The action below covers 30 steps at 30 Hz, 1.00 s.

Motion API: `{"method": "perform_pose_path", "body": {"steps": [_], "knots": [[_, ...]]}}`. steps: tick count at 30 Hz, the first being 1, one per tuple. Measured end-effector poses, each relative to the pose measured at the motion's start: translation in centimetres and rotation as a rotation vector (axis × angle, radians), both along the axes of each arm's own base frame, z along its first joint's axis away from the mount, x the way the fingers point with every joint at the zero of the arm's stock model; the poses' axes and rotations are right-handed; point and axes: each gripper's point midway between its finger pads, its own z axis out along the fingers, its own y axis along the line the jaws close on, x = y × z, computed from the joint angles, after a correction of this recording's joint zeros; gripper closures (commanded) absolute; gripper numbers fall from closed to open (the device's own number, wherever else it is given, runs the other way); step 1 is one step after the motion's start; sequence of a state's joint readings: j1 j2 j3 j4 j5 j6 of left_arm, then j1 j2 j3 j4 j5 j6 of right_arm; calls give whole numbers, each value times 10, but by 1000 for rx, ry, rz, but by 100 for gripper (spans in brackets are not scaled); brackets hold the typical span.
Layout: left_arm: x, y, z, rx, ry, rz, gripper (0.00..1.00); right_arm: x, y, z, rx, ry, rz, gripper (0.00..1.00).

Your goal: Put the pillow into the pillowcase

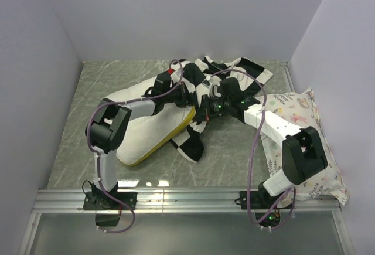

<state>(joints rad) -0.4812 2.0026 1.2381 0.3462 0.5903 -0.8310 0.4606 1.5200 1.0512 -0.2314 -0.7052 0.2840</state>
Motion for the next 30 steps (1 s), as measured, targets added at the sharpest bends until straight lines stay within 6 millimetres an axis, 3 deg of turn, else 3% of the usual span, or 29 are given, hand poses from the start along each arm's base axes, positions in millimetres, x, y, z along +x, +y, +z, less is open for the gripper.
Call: {"method": "perform_pose_path", "body": {"steps": [6, 7, 8, 9, 12, 18, 21, 24, 30], "knots": [[-15, -20, 1, 14, -9, -20, 50, -3, 11, 7, 28, 28, 13, 100], [-17, -19, 1, 12, -9, -31, 26, -3, 10, 7, 27, 34, 9, 100], [-19, -16, 3, 16, -17, -39, 24, -2, 9, 7, 28, 38, 6, 100], [-21, -10, 4, 27, -20, -46, 5, -1, 7, 7, 29, 40, 0, 100], [-33, 16, 19, 116, -81, -101, 3, 5, -3, 5, 25, 57, -28, 100], [-80, 85, 85, 318, -410, -211, 4, 6, -12, -2, 1, 75, -46, 100], [-100, 109, 96, 413, -562, -248, 6, 5, -13, -6, -8, 78, -46, 100], [-111, 122, 73, 510, -620, -294, 5, 6, -14, -14, -27, 89, -47, 100], [-131, 130, -23, 735, -570, -456, 1, 4, -20, -28, -76, 119, -58, 100]]}}
